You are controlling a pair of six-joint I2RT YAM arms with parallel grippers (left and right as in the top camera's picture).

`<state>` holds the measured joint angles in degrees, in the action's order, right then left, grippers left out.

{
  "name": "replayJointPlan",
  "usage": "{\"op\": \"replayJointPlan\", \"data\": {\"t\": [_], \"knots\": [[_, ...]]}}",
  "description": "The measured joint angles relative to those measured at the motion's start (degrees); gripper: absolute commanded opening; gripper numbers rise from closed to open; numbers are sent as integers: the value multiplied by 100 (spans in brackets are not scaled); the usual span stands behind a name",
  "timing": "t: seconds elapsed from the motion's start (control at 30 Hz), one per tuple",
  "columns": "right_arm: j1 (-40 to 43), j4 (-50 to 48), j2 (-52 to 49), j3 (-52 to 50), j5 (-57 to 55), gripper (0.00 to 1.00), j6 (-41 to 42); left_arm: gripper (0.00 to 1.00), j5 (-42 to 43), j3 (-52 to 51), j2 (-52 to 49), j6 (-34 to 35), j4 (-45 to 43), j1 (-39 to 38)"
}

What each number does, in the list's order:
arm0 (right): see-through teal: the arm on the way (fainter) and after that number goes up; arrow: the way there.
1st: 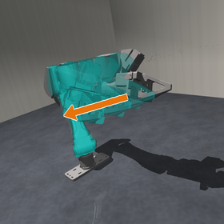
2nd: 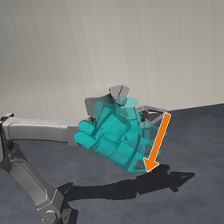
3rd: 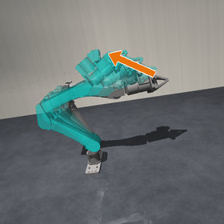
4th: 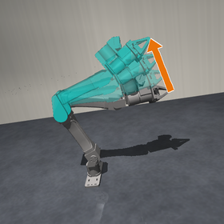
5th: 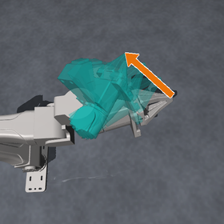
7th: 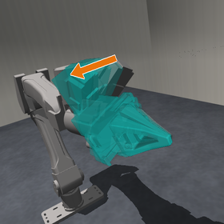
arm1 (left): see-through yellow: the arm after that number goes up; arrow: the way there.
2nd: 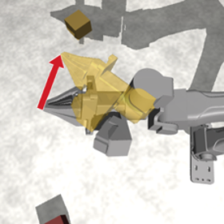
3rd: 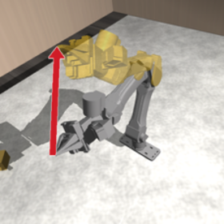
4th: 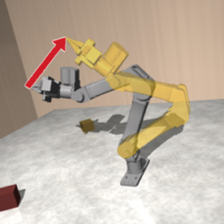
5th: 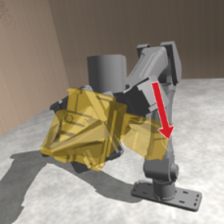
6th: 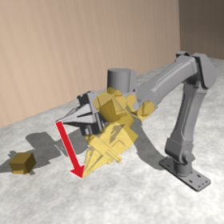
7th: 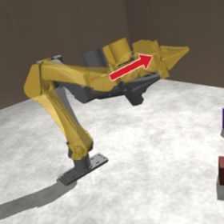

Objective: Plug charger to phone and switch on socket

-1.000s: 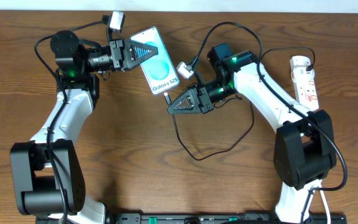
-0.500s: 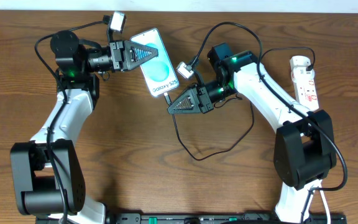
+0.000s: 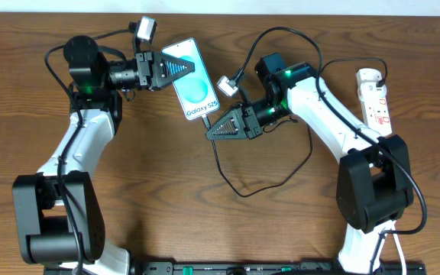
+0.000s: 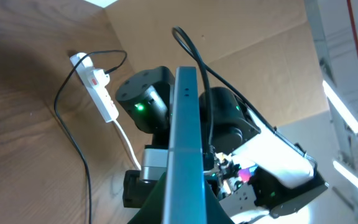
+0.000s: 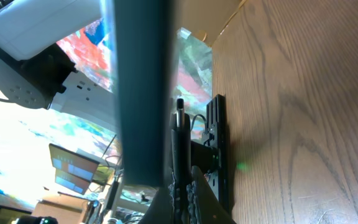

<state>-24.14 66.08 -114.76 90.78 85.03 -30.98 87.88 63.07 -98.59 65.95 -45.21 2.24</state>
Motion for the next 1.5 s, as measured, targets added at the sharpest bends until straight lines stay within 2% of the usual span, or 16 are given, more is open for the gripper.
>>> {"op": "replayJointPlan", "data": {"t": [0.2,1.5], "knots": [[2,0,0,2,-11,1,22,7,-140,0,0,-155,308,2],[13,2,0,2,-149,1,61,7,-92,0,0,-450,319,33]]}}
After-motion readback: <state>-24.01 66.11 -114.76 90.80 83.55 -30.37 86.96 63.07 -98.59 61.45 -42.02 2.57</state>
